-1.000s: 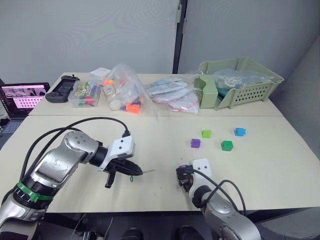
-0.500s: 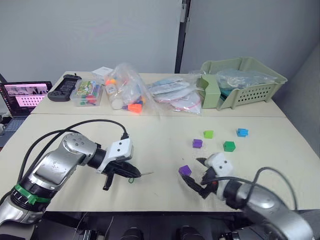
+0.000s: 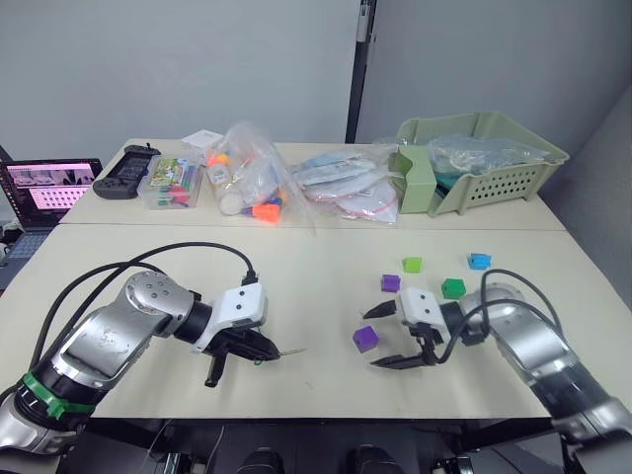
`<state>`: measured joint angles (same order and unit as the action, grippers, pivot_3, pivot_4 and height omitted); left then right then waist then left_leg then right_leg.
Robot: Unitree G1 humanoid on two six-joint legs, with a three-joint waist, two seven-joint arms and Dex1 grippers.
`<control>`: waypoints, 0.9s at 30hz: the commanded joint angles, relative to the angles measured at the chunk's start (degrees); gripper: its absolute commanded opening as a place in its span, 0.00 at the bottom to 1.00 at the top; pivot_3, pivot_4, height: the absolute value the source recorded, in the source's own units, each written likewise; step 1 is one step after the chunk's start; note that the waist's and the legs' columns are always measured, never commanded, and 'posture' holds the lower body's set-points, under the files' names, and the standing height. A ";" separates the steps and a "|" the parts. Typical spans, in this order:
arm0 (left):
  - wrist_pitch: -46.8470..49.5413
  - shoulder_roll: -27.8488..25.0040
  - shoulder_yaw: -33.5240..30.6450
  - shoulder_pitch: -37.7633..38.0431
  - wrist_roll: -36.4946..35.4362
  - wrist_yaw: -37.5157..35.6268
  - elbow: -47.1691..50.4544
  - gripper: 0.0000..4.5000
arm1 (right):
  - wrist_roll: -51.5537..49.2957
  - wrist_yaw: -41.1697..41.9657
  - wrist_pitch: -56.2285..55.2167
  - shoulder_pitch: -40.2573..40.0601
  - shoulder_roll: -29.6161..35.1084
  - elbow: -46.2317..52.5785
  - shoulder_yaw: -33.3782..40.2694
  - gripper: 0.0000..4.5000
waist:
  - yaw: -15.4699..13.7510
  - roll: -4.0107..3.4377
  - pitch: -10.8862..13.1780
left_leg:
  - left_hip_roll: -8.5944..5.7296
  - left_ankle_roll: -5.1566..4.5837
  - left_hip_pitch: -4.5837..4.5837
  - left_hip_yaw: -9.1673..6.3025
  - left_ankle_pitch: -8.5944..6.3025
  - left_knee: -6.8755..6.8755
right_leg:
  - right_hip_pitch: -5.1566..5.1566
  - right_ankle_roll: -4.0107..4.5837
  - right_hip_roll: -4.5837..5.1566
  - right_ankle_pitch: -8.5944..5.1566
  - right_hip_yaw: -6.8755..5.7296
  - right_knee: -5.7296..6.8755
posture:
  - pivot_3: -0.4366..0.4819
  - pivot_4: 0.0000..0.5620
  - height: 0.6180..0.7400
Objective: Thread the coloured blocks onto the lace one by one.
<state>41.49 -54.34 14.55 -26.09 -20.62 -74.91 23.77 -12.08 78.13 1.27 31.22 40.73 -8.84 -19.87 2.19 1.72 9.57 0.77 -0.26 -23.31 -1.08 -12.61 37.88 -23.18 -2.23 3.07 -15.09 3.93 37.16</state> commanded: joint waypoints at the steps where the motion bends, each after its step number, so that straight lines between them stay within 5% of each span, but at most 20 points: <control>1: 1.27 -0.86 -1.04 0.07 -0.83 1.23 2.58 0.00 | 0.93 2.59 -3.90 1.81 -1.30 -3.63 0.26 0.99 | -0.24 0.00 0.00 | 0.00 0.00 -0.01 -0.04 0.00 0.00 | 0.00 0.00 0.01 0.00 -0.01 0.00 | 0.48 0.27 1.00; 5: 3.17 -1.05 -0.79 0.05 -1.12 2.45 4.63 0.00 | 2.01 3.34 -5.35 2.46 -3.34 -6.20 0.30 0.81 | -0.30 -0.01 0.00 | 0.00 0.00 0.00 -0.10 0.00 0.00 | 0.00 0.01 0.04 0.01 -0.02 0.02 | 0.48 0.27 1.00; 12: 4.12 -0.69 0.55 -0.90 -0.11 3.95 5.86 0.00 | 1.83 0.45 -2.11 -0.04 -4.73 -4.46 2.41 0.27 | -0.31 -0.01 0.00 | -0.01 0.00 0.03 -0.18 0.00 0.00 | 0.00 0.02 0.04 0.01 -0.01 0.06 | 0.48 0.27 1.00; 22: 3.56 0.99 10.51 -6.95 9.71 8.47 4.83 0.00 | -0.91 -15.89 24.21 -9.89 -7.29 23.27 4.22 0.26 | -1.02 -0.02 0.00 | -0.07 0.00 0.03 -0.25 0.00 0.00 | -0.06 0.02 0.01 0.01 0.00 0.19 | 0.48 0.27 1.00; 27: 1.62 2.00 14.27 -10.21 13.33 7.80 3.96 0.00 | -0.19 -19.85 29.86 -11.87 -8.73 27.70 2.25 0.26 | -1.38 -0.01 0.00 | -0.10 0.01 0.03 -0.10 0.01 0.04 | -0.02 0.01 0.00 0.01 -0.01 0.14 | 0.48 0.27 1.00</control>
<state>44.19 -52.13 28.60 -35.28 -8.63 -66.59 27.59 -12.09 59.42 29.90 19.53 31.94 17.11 -17.52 0.82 1.70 9.57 0.66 -0.25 -23.29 -1.15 -12.61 37.92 -23.19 -2.22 3.07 -15.09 3.92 37.27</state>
